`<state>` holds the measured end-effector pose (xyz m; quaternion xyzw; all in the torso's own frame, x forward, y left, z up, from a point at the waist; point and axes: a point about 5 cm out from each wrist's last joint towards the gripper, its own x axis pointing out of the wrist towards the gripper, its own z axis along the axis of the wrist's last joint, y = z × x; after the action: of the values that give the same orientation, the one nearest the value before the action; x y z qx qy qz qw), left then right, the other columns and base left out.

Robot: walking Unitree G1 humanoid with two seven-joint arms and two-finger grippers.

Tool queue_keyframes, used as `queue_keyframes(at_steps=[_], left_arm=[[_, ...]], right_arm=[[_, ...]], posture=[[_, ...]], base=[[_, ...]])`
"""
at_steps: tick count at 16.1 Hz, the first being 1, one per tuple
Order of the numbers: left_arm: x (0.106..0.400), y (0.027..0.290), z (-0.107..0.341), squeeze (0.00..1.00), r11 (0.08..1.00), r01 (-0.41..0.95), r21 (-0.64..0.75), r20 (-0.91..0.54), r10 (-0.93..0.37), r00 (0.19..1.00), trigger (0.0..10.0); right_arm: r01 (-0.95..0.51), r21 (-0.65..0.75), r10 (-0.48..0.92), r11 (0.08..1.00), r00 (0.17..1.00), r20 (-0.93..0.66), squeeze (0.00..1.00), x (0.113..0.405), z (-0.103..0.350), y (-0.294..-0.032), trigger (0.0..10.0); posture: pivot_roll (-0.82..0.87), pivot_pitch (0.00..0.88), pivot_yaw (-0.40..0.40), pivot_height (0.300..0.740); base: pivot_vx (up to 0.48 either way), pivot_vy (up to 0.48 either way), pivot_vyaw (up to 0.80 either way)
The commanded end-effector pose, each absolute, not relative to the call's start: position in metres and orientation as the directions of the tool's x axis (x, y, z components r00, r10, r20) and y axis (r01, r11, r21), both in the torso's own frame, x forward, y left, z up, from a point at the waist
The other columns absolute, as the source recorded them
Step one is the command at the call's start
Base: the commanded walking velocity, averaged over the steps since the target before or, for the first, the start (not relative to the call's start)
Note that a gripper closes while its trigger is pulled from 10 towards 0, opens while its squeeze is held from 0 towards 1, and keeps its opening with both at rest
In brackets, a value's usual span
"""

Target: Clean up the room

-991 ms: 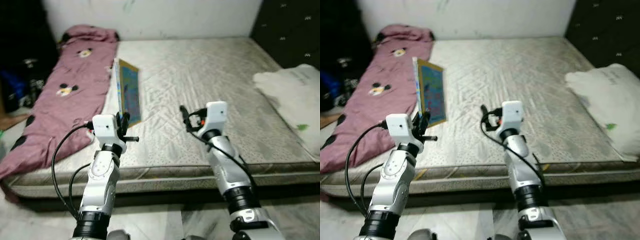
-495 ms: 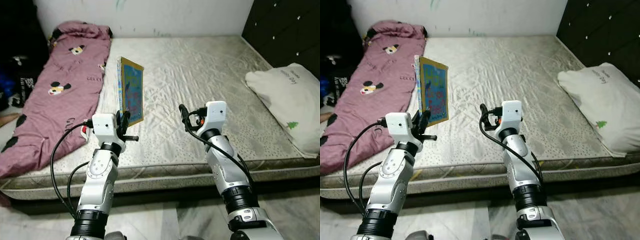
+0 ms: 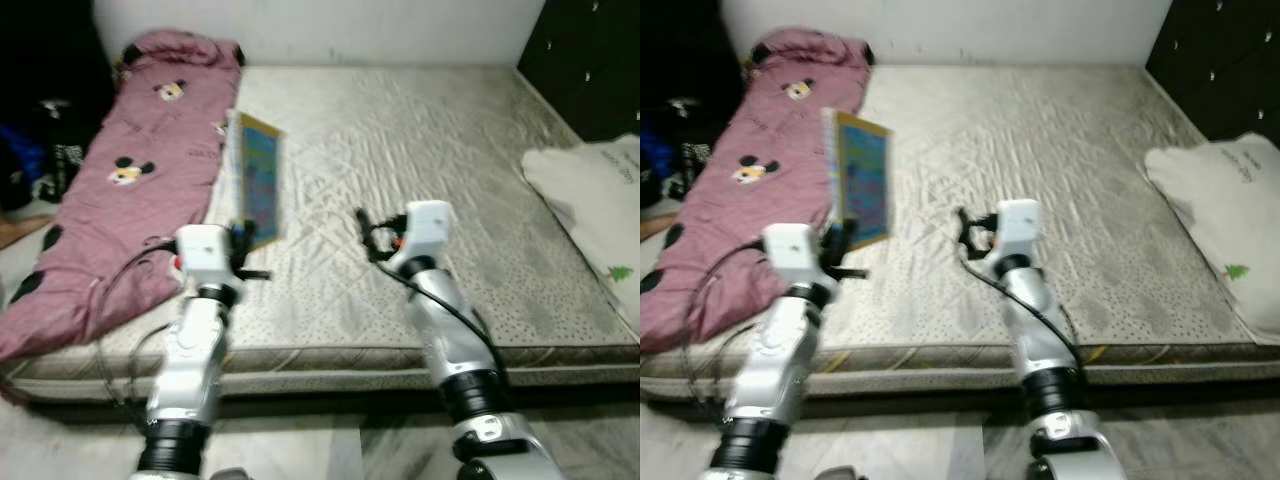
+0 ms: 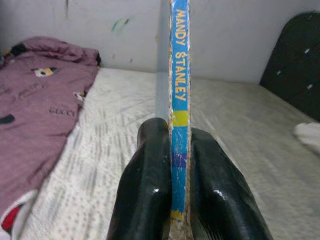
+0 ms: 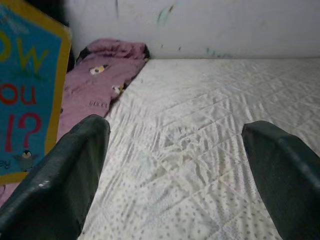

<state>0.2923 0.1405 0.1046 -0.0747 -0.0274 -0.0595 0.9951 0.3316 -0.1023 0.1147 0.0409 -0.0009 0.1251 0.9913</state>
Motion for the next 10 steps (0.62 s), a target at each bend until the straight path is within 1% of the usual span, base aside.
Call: queue_keyframes(at_steps=[1, 5, 7, 10], left_arm=[[0.2953, 0.1239, 0.1171, 0.0, 0.971, 0.185, -0.149, 0.124, -0.167, 0.978, 10.0], [0.2951, 0.1242, 0.1161, 0.0, 0.972, 0.182, -0.15, 0.117, -0.166, 0.979, 10.0], [0.2953, 0.1245, 0.1127, 0.0, 0.976, 0.154, -0.152, 0.094, -0.141, 0.986, 10.0], [0.2919, 0.1333, 0.1092, 0.0, 0.986, 0.108, -0.125, 0.082, -0.098, 0.992, 10.0]], right_arm=[[-0.202, 0.066, 0.202, 0.977, 0.979, 0.005, 0.0, 0.332, 0.1128, -0.1193, 10.0], [-0.199, 0.063, 0.199, 0.978, 0.98, 0.003, 0.0, 0.3316, 0.1119, -0.1202, 10.0], [-0.199, 0.061, 0.2, 0.978, 0.98, 0.0, 0.0, 0.331, 0.1104, -0.1204, 10.0], [-0.202, 0.054, 0.203, 0.978, 0.979, -0.004, 0.0, 0.3298, 0.108, -0.1215, 10.0]], posture=[[-0.12, 0.003, 0.003, 0.74], [-0.12, 0.003, 0.003, 0.74], [-0.12, 0.002, 0.003, 0.74], [-0.11, 0.0, 0.005, 0.74]], base=[[0.337, 0.0, 0.0], [0.327, 0.0, 0.0], [0.0, 0.0, 0.0], [0.0, 0.0, 0.0]])
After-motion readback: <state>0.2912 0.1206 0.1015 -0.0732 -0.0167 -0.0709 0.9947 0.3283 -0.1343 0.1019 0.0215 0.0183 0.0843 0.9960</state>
